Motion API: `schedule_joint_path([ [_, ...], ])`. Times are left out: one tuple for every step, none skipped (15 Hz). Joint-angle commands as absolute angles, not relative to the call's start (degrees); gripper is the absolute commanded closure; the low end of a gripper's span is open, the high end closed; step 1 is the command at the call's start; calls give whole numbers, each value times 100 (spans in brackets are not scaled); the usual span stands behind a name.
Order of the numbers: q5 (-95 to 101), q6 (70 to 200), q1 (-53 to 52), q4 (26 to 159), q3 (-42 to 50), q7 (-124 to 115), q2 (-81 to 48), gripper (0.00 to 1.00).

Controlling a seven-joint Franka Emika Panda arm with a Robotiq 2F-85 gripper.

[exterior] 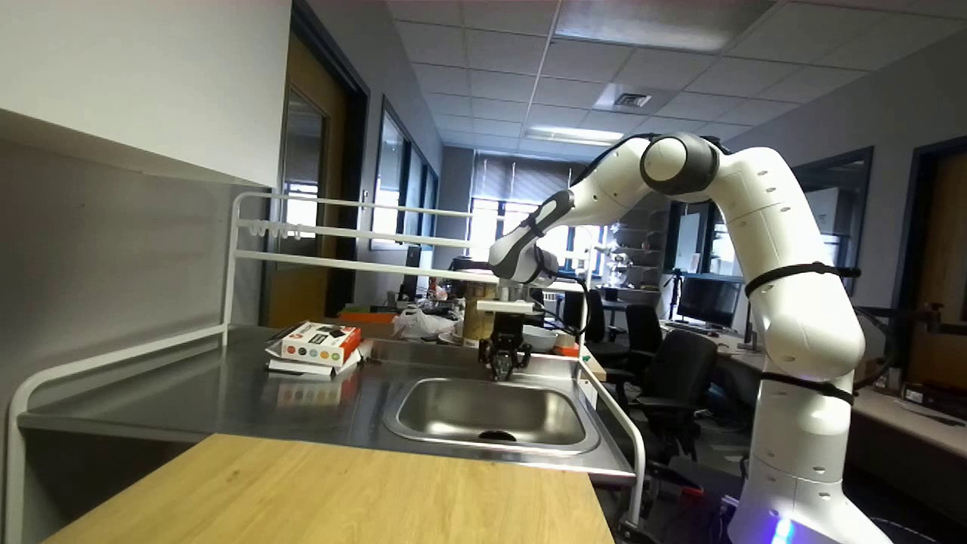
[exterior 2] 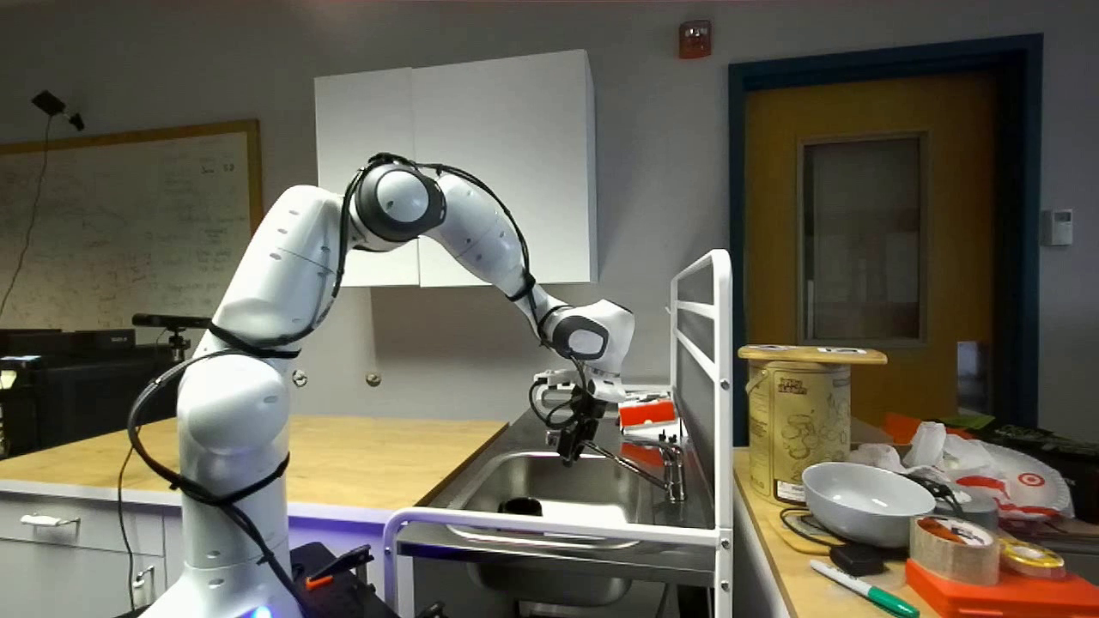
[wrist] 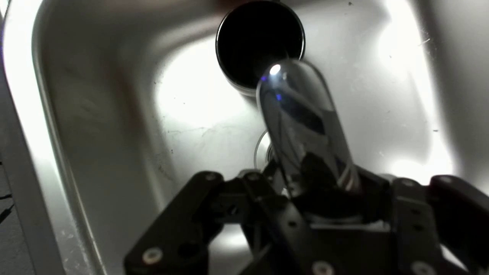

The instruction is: Center the faucet

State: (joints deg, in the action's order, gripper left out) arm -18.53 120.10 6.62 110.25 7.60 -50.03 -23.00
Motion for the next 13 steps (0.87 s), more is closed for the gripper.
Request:
schedule_joint_path([
  [-1888,11937,642,11181,779,-4906,-2121,40],
  [-1880,11929,637,11185,780,-4912,-2088,32],
  [-1855,11922,624,11193,786,-4930,-2045,25],
  [-1837,11923,612,11200,790,-4941,-2002,18],
  [-1805,11915,592,11213,797,-4962,-1933,9],
  [-1780,11917,578,11229,801,-4972,-1872,3],
  [-1741,11915,559,11241,809,-4993,-1795,0],
  [-1705,11889,541,11259,813,-5026,-1699,0],
  [-1662,11895,525,11281,815,-5039,-1612,0],
  [-1614,11881,504,11303,811,-5060,-1498,0],
  [-1569,11863,487,11312,805,-5073,-1400,0],
  [-1527,11839,465,11317,797,-5093,-1295,0],
  [-1516,11778,448,11309,778,-5113,-1185,0],
])
